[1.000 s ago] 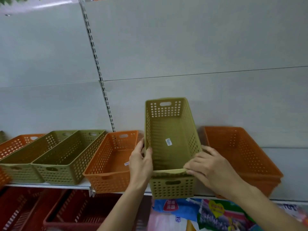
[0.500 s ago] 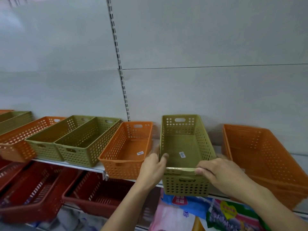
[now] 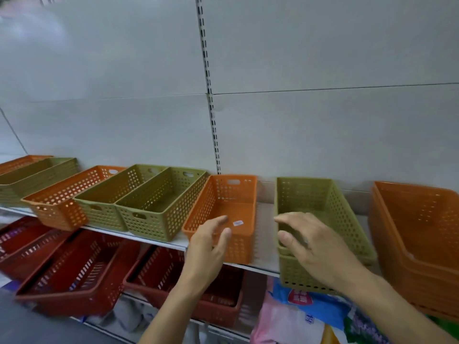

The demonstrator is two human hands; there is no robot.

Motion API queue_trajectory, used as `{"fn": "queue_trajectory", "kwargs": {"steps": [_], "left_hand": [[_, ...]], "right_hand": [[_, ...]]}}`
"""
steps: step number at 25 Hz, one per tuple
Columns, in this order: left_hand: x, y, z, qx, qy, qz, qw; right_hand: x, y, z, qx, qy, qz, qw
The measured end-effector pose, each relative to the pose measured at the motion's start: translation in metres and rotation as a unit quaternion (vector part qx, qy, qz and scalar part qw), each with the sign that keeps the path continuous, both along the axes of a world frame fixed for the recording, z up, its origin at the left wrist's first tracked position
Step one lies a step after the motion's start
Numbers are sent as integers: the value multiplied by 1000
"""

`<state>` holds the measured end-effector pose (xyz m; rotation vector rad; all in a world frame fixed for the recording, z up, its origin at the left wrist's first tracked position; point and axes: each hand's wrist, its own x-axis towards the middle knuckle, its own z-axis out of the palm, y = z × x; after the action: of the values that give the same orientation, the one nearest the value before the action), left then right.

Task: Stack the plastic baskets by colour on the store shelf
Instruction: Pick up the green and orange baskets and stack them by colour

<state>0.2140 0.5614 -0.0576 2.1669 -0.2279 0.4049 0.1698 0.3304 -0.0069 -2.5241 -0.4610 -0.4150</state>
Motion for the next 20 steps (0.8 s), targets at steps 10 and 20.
{"fn": "queue_trajectory", "kwargs": {"steps": [10, 20], "left_hand": [[100, 220, 11, 300, 73, 91, 947], [123, 248, 5, 10, 194, 59, 979]], "right_hand": [[107, 126, -36, 112, 213, -192, 952], [125, 126, -36, 154, 237, -298, 912]]}}
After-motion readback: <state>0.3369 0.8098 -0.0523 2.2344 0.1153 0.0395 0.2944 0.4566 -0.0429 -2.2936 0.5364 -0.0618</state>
